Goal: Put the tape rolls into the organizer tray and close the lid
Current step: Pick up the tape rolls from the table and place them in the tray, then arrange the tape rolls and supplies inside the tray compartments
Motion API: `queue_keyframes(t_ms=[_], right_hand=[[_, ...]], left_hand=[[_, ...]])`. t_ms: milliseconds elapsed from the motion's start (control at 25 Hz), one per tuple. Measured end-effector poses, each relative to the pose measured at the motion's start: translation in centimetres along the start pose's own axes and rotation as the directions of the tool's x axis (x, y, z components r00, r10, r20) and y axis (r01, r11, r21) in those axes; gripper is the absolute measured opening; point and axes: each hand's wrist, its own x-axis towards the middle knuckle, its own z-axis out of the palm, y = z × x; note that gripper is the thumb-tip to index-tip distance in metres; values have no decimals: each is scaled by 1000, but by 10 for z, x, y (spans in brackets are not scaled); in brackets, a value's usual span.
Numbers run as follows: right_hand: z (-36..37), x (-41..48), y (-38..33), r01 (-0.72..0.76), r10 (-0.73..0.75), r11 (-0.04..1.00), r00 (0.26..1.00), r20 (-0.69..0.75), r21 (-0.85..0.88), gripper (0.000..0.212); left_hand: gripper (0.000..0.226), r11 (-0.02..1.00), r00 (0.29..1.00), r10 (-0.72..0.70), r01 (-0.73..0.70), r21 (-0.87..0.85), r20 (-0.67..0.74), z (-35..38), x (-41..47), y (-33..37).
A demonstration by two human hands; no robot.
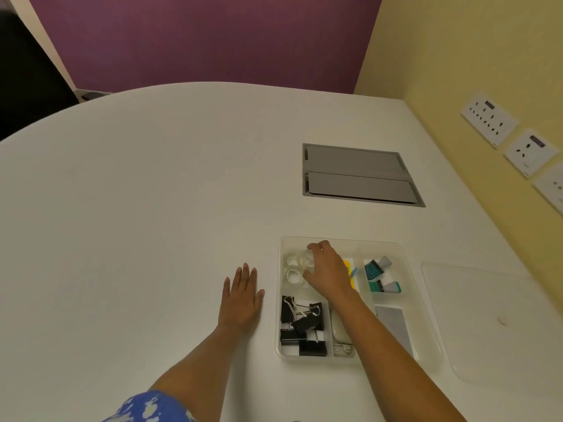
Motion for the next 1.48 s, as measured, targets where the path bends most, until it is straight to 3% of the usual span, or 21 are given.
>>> queue_keyframes(t_ms=[360, 480, 600, 760, 840, 1000, 1240, 1480], right_hand=[[3, 5, -1, 130, -82, 929, 985, 152, -345, 42], [1, 10, -1, 146, -65, 904, 976, 209, -401, 46], [-3, 13, -1, 128, -57, 929, 977, 207, -346, 50], [-12, 19, 6, -7, 3, 996, 999, -49, -89, 34], [-15, 22, 9, -23, 17, 997, 996, -87, -73, 30], [-13, 26, 9, 3, -9, 986, 999, -37, -168, 27], [-3, 32, 7, 102, -92, 936, 995, 46, -337, 32], [10, 37, 8, 161, -133, 884, 987, 95, -439, 31]], left_hand=[[53, 998, 997, -52, 54, -41, 49, -8, 7, 6], [50, 996, 997, -68, 70, -51, 37, -13, 8, 8], [43, 992, 994, -77, 69, -106, -77, -21, 9, 17], [34, 983, 958, -60, 8, -185, -279, -44, 22, 41], [30, 982, 942, -24, -41, -185, -335, -54, 30, 55], [27, 984, 940, 64, -115, -133, -334, -57, 44, 79], [29, 983, 971, 171, -157, 95, -164, -41, 54, 84], [31, 968, 973, 157, -117, 223, -170, -38, 58, 86]])
